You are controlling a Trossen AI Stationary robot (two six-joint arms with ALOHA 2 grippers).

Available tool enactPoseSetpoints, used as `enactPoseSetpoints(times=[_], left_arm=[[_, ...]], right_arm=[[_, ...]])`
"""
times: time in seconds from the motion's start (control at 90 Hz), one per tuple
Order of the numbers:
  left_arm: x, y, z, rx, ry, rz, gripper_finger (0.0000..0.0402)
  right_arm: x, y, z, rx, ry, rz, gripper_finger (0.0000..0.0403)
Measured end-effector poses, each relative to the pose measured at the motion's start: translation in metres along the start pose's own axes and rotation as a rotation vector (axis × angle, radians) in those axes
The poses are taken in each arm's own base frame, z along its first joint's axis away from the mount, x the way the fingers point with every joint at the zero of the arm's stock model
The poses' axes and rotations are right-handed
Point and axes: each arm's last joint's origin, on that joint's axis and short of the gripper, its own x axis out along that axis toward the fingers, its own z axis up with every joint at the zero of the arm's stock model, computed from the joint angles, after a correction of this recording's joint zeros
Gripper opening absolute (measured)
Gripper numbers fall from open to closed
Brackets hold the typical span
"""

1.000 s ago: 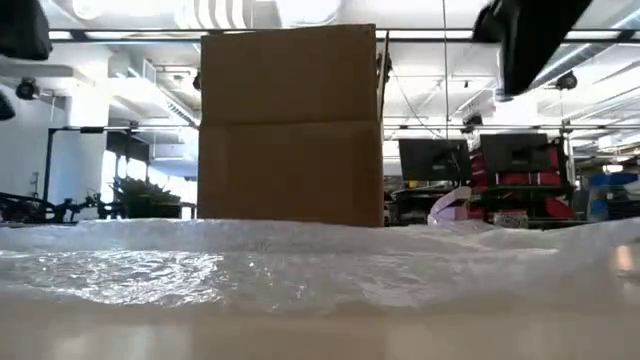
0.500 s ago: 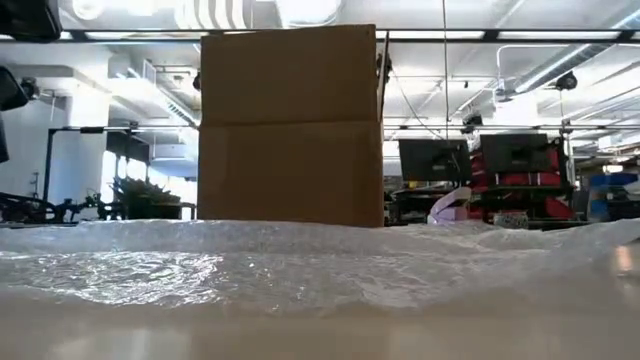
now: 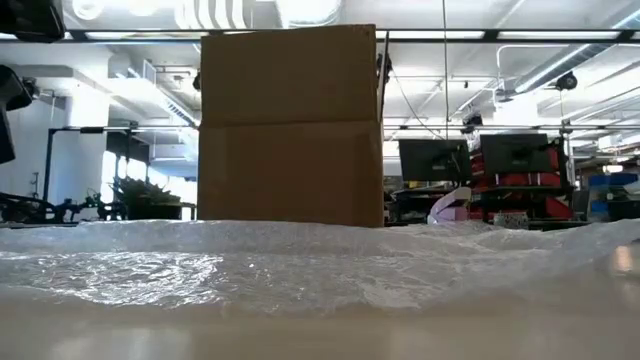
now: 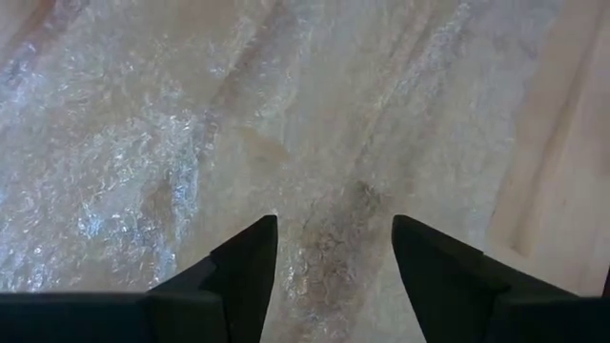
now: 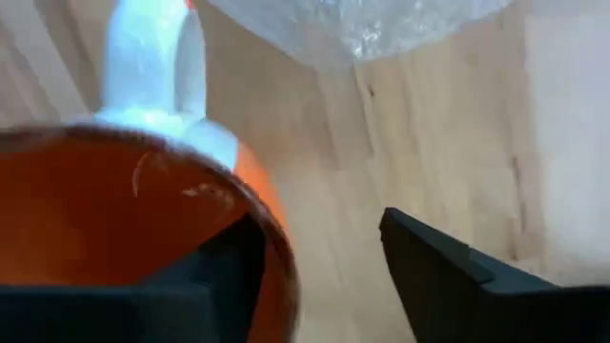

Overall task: Wrap mug
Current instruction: Wrap the orange mug with transparent bubble wrap

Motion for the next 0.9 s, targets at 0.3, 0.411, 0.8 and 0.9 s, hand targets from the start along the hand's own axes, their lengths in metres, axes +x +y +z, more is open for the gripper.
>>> enactPoseSetpoints(times=[0.3, 0.411, 0.8, 0.9], left_arm=[[0.0, 0.001, 0.002, 0.002, -0.075, 0.017, 0.0167], [0.0, 0.0, 0.002, 0.015, -0.077, 0.018, 0.0157], [0.003, 0.001, 0.003, 0.014, -0.108, 0.012, 0.0125], [0.003, 0.0, 0.003, 0.008, -0.102, 0.002, 0.0118]], right_arm=[[-0.028, -0.012, 0.013, -0.073, 0.093, 0.143, 0.0016], [-0.055, -0.015, 0.029, -0.113, -0.035, 0.211, 0.0008], [-0.047, -0.028, 0.16, -0.252, -0.695, 0.13, 0.0003], [-0.037, -0.034, 0.195, -0.235, -0.765, 0.131, 0.0003]])
